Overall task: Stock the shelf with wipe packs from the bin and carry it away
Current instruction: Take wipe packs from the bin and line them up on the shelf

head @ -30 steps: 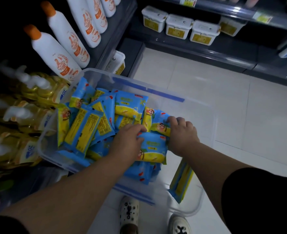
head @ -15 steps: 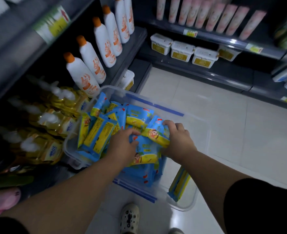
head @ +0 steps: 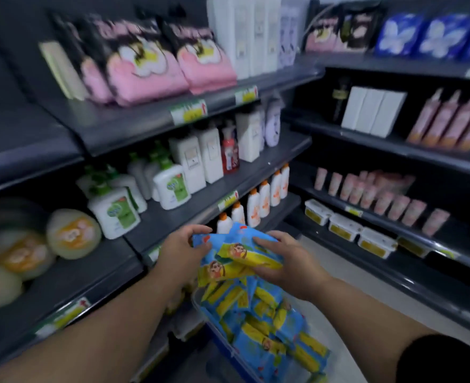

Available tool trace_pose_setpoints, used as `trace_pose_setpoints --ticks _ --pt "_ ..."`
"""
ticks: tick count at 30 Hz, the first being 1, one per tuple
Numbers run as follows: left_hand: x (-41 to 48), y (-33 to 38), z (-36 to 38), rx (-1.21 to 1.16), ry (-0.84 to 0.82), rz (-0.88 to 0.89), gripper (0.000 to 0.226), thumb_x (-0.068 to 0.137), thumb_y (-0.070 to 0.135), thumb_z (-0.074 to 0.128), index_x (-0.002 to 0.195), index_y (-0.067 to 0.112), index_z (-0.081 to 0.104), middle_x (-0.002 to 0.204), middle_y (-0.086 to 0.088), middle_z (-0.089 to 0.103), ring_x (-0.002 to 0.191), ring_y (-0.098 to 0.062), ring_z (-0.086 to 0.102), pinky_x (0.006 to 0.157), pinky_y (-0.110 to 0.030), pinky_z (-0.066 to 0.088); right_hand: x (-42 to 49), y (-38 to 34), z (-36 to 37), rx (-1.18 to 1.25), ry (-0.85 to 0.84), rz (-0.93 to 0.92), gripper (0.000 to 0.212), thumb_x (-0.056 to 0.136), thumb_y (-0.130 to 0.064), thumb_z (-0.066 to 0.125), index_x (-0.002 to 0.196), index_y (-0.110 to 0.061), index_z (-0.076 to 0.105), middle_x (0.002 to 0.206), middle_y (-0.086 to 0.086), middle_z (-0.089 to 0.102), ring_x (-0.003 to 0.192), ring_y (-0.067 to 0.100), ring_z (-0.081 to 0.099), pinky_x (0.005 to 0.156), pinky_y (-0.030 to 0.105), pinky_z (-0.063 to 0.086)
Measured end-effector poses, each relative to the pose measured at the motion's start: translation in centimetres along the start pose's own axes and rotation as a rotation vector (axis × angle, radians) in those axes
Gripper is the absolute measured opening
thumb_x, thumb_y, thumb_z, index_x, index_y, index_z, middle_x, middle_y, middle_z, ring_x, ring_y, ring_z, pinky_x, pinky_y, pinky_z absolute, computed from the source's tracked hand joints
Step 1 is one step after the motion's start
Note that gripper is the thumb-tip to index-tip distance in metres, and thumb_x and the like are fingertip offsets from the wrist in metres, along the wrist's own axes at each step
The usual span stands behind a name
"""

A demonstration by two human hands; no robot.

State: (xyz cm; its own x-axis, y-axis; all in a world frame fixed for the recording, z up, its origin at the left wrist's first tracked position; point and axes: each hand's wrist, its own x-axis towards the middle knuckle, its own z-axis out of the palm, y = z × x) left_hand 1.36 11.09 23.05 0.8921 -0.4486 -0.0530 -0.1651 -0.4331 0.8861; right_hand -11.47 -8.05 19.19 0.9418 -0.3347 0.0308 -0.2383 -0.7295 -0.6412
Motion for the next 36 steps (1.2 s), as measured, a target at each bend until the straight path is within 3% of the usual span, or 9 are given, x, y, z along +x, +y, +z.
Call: trace_pose_setpoints --ticks 4,7,9,12,18,23,28,33,36 --pt "-3.0 4.1 -7.2 -0.067 0.147 0.026 0.023 0.084 0.010 0.070 0.086 0.033 0.067 0.091 -0.005 0.071 0.077 -0.024 0.070 0.073 -0.047 0.058 0.9 -7.4 -3.2 0.002 0.016 -0.206 0.060 0.076 -0.043 0.077 0.131 -0.037 0.055 0.138 -0.017 0.036 0.126 0.003 0.039 0.104 0.021 0.035" --pt "-5.1 6.3 -12.5 -0.062 0.275 0.068 0.024 0.082 0.007 0.071 0.080 0.030 0.065 0.091 -0.010 0.072 0.069 -0.022 0.065 0.072 -0.039 0.056 1.7 -13.0 -4.7 -0.023 0.010 -0.328 0.062 0.076 -0.046 0.075 0.133 -0.040 0.052 0.139 -0.018 0.034 0.127 0.004 0.038 0.104 0.025 0.037" --pt "-6.4 7.4 -15.7 -0.086 0.349 0.082 0.021 0.082 0.007 0.071 0.082 0.027 0.065 0.091 -0.014 0.071 0.071 -0.027 0.065 0.075 -0.043 0.055 2.1 -16.7 -5.1 -0.023 0.030 -0.413 0.062 0.076 -0.046 0.075 0.133 -0.038 0.053 0.141 -0.017 0.035 0.128 0.007 0.039 0.107 0.030 0.038" --pt "-8.0 8.1 -20.4 -0.118 0.434 0.102 0.018 0.082 0.006 0.071 0.085 0.024 0.067 0.094 -0.019 0.070 0.078 -0.035 0.065 0.079 -0.049 0.056 3.0 -21.9 -5.0 -0.044 0.068 -0.501 0.061 0.074 -0.045 0.077 0.131 -0.037 0.055 0.136 -0.020 0.038 0.125 0.005 0.042 0.105 0.024 0.037" --pt "-9.7 7.6 -30.3 -0.046 0.608 0.171 0.017 0.081 0.018 0.074 0.085 0.033 0.067 0.075 -0.010 0.058 0.061 -0.016 0.049 0.057 -0.032 0.045 6.0 -31.9 -3.0 -0.045 0.093 -0.663 0.061 0.074 -0.041 0.078 0.130 -0.039 0.054 0.131 -0.027 0.034 0.120 -0.005 0.035 0.099 0.005 0.023" --pt "-9.7 6.1 -39.2 -0.064 0.680 0.192 0.014 0.085 0.017 0.070 0.090 0.029 0.066 0.070 0.005 0.047 0.059 -0.010 0.041 0.051 -0.018 0.035 9.3 -40.5 0.4 -0.048 0.117 -0.762 0.062 0.071 -0.046 0.078 0.128 -0.044 0.054 0.135 -0.027 0.036 0.126 0.000 0.038 0.107 0.018 0.031" --pt "-8.3 3.0 -47.8 -0.085 0.738 0.167 0.015 0.085 0.014 0.070 0.093 0.027 0.067 0.093 0.011 0.059 0.080 -0.006 0.054 0.063 -0.016 0.041 12.8 -48.7 4.4 -0.091 0.110 -0.839 0.064 0.071 -0.050 0.076 0.130 -0.044 0.053 0.138 -0.026 0.036 0.130 0.002 0.037 0.108 0.023 0.033" --pt "-5.8 -0.9 -53.6 -0.059 0.741 0.082 0.015 0.084 0.015 0.071 0.087 0.028 0.066 0.104 -0.005 0.064 0.091 -0.026 0.065 0.079 -0.039 0.056 15.3 -53.7 8.3 -0.164 0.055 -0.844 0.066 0.074 -0.053 0.073 0.134 -0.045 0.047 0.146 -0.024 0.030 0.134 0.000 0.028 0.108 0.020 0.030" --pt "-4.1 -2.7 -55.3 -0.040 0.744 0.047 0.016 0.084 0.013 0.071 0.086 0.028 0.065 0.123 -0.003 0.060 0.105 -0.022 0.061 0.090 -0.039 0.052 16.7 -55.2 10.2 -0.210 -0.006 -0.837 0.066 0.075 -0.052 0.071 0.136 -0.045 0.045 0.148 -0.024 0.028 0.136 -0.001 0.024 0.106 0.017 0.029"
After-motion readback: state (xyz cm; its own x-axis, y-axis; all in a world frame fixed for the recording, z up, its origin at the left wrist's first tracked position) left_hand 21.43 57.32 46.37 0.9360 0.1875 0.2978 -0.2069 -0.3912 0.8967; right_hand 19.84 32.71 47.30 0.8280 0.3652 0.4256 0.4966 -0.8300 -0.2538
